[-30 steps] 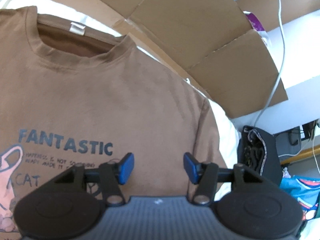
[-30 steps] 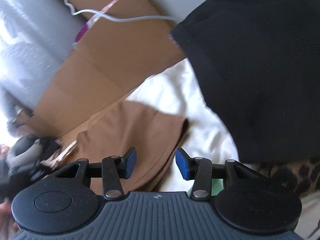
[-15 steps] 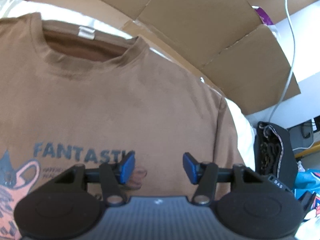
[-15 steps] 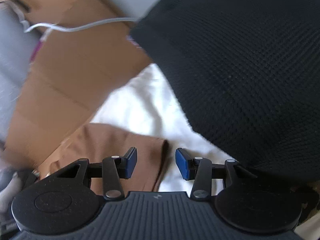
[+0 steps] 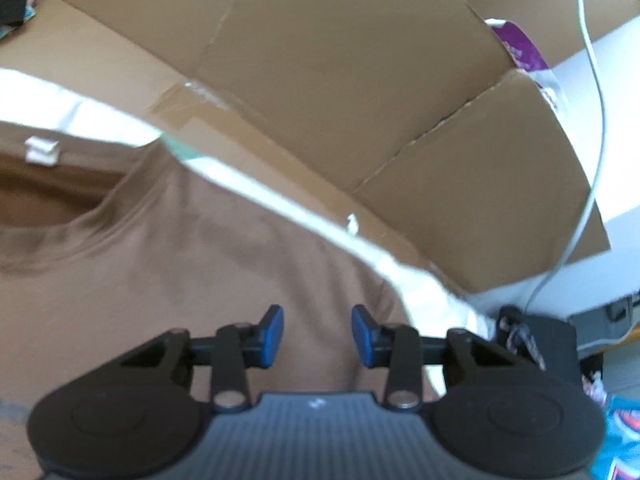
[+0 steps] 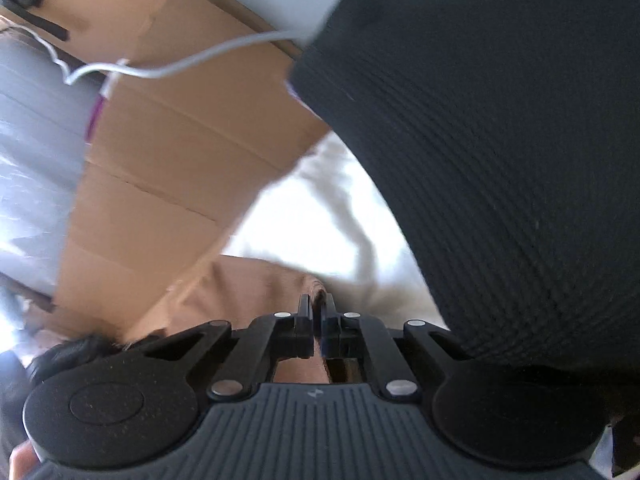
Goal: Fold clothes
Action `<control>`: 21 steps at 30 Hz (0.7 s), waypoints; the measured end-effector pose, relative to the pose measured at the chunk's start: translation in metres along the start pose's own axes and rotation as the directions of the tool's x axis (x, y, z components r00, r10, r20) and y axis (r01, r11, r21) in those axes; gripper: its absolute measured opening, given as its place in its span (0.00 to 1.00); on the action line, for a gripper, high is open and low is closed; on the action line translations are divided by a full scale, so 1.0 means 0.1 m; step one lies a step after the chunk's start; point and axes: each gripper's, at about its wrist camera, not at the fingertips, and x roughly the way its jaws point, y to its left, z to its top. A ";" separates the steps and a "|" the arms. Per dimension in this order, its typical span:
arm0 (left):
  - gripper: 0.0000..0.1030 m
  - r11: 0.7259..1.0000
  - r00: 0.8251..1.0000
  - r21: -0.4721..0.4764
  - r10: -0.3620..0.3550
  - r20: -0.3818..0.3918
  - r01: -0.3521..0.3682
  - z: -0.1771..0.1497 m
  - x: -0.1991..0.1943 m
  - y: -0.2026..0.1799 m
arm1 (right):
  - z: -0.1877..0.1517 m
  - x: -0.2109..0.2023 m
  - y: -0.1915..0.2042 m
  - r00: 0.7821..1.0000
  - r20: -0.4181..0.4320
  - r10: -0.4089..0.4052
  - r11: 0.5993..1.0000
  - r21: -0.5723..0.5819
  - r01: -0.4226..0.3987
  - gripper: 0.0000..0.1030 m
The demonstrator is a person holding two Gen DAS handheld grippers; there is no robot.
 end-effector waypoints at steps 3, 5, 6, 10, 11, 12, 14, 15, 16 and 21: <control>0.18 1.000 1.000 -0.029 -0.010 -0.025 0.009 0.08 0.14 -0.09 | 0.02 -0.07 0.06 0.999 -0.002 0.049 0.999 0.003 -0.049 0.00; 0.09 1.000 0.999 -0.028 -0.010 -0.034 0.009 0.12 0.22 -0.13 | 0.03 -0.09 0.11 0.997 -0.006 0.077 0.997 0.009 -0.077 0.00; 0.09 1.000 0.999 -0.026 -0.010 -0.036 0.009 0.14 0.25 -0.15 | 0.03 -0.11 0.13 0.996 -0.003 0.091 0.996 0.014 -0.091 0.00; 0.06 1.000 0.999 -0.020 -0.020 -0.031 0.019 0.18 0.34 -0.19 | 0.06 -0.21 0.22 0.989 0.008 0.150 0.988 0.037 -0.150 0.00; 0.06 1.000 0.999 -0.017 -0.024 -0.031 0.023 0.19 0.36 -0.20 | 0.08 -0.25 0.24 0.986 0.011 0.164 0.986 0.039 -0.165 0.00; 0.06 1.000 0.999 -0.005 -0.020 -0.036 0.020 0.19 0.40 -0.22 | 0.09 -0.28 0.26 0.984 0.015 0.178 0.983 0.047 -0.179 0.00; 0.06 1.000 0.999 0.019 -0.008 -0.040 0.009 0.19 0.46 -0.26 | 0.12 -0.34 0.28 0.978 0.025 0.207 0.975 0.070 -0.209 0.00; 0.06 1.000 0.999 0.027 -0.004 -0.041 0.005 0.19 0.50 -0.28 | 0.14 -0.34 0.30 0.976 0.029 0.214 0.974 0.075 -0.216 0.00; 0.06 1.000 0.999 0.027 -0.007 -0.040 0.008 0.19 0.53 -0.30 | 0.15 -0.33 0.31 0.975 0.033 0.220 0.972 0.077 -0.222 0.00; 0.06 0.998 0.999 0.055 -0.015 -0.052 0.018 0.15 0.70 -0.39 | 0.19 -0.40 0.46 0.970 0.028 0.243 0.964 0.103 -0.245 0.00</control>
